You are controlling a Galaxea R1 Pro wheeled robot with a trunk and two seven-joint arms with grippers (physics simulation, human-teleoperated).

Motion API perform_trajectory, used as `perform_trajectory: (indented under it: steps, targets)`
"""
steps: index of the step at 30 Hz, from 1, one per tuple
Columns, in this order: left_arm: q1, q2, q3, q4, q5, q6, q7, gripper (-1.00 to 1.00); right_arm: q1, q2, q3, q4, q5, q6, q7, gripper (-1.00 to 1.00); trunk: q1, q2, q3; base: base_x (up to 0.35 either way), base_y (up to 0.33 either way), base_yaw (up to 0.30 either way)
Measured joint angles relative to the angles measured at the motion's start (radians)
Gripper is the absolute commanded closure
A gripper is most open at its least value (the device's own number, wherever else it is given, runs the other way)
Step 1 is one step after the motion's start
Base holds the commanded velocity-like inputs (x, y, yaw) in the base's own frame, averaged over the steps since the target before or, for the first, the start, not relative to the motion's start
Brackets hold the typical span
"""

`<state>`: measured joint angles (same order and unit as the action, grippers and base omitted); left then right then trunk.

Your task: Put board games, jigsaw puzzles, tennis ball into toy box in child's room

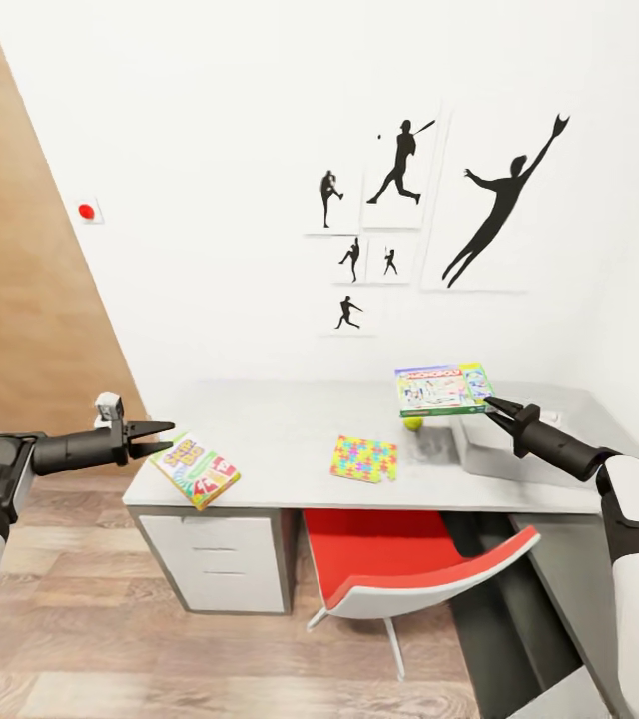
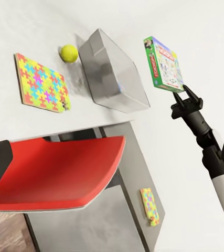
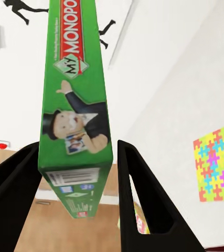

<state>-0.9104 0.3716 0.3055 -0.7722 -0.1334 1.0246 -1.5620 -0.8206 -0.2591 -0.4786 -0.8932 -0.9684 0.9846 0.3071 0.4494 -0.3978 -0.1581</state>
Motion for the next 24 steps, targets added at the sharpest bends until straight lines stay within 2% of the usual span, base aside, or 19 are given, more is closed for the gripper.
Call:
perform_trajectory:
  steps: [12,24]
  targets:
    - [0.000,0.012,0.003,0.000,0.000,0.000,0.000,-1.00,0.000,-0.002,-0.002,0.006,-0.002,-0.002,0.001,1.00,0.000,0.000,0.000,0.011,0.008,-0.274]
    - [0.000,0.018,0.002,0.000,0.001,0.001,0.000,-1.00,0.000,-0.002,-0.002,0.009,0.002,-0.003,0.001,1.00,0.000,0.000,0.000,0.229,0.097,-0.279]
